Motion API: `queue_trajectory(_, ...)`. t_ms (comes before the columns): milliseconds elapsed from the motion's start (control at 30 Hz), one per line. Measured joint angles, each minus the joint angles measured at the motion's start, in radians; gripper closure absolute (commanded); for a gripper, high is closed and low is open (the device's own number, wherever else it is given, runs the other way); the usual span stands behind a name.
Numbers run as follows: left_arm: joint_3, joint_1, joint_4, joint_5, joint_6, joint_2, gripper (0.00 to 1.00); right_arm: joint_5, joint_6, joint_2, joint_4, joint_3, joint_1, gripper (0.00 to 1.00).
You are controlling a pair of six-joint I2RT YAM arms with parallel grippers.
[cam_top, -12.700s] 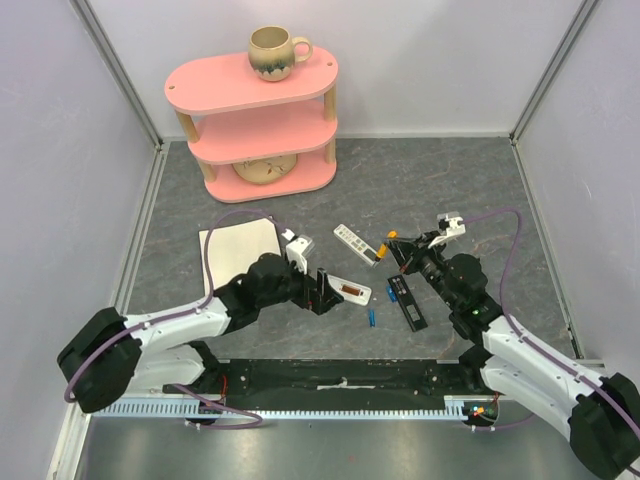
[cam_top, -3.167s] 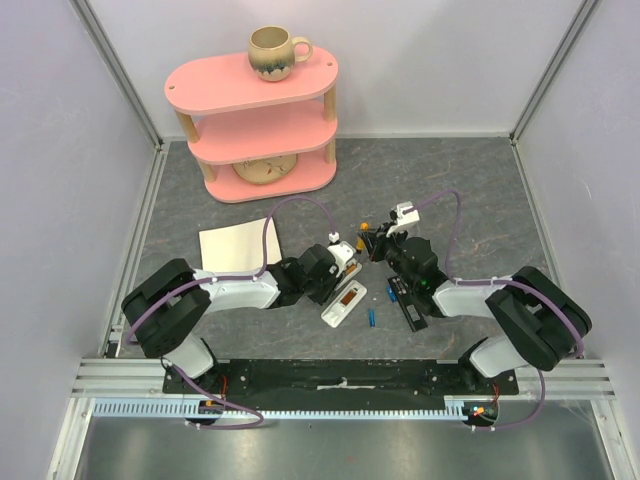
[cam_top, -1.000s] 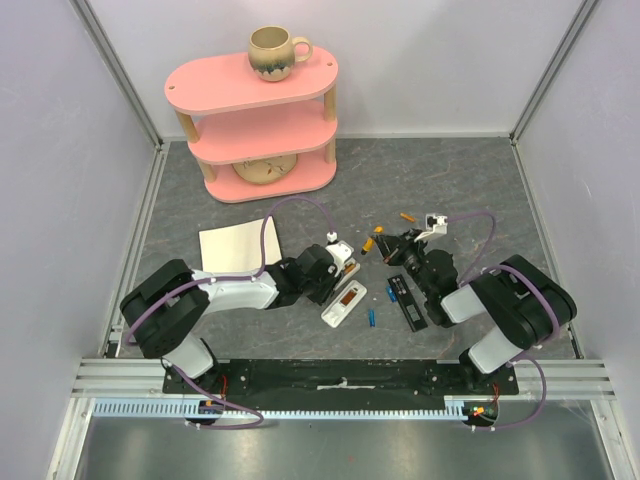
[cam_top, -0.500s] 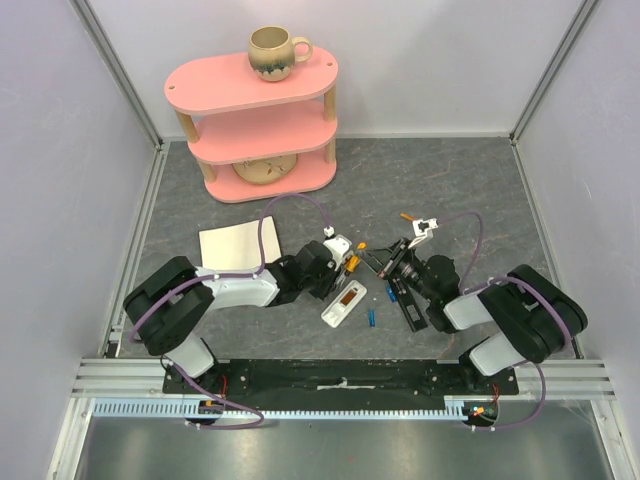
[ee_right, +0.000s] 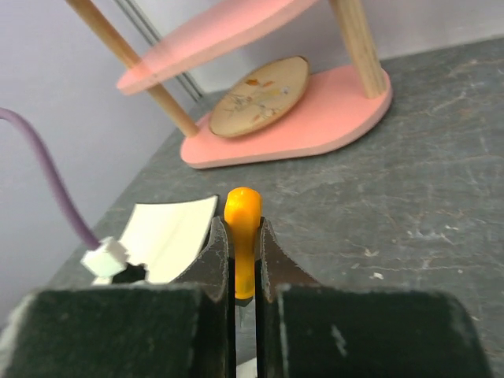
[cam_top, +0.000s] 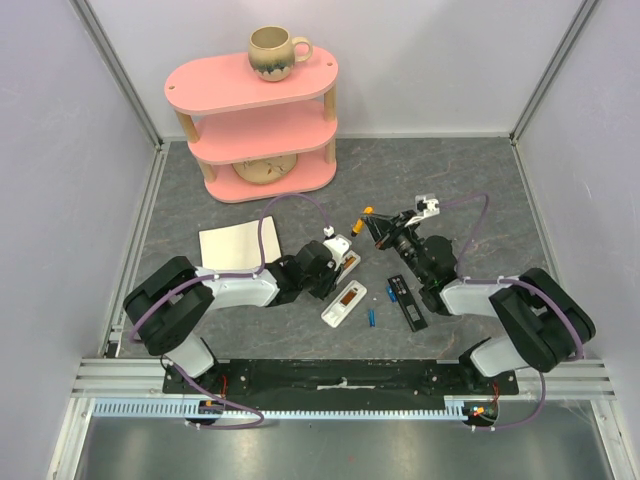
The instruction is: Unload the batteries from the remote control
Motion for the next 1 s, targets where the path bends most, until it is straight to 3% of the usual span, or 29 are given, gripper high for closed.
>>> queue_trajectory(433,-0.001,0.0,0.001,0.001,0.0,0.0,0.98,0.021,-0.159,0.066,-0.13,0.041,0.0,1.0)
queue_trajectory(1000,-0.001,0.0,0.001,0.001,0.0,0.0,0.98,0.036,-0.208,0.069,-0.167,0.041,0.0,1.0)
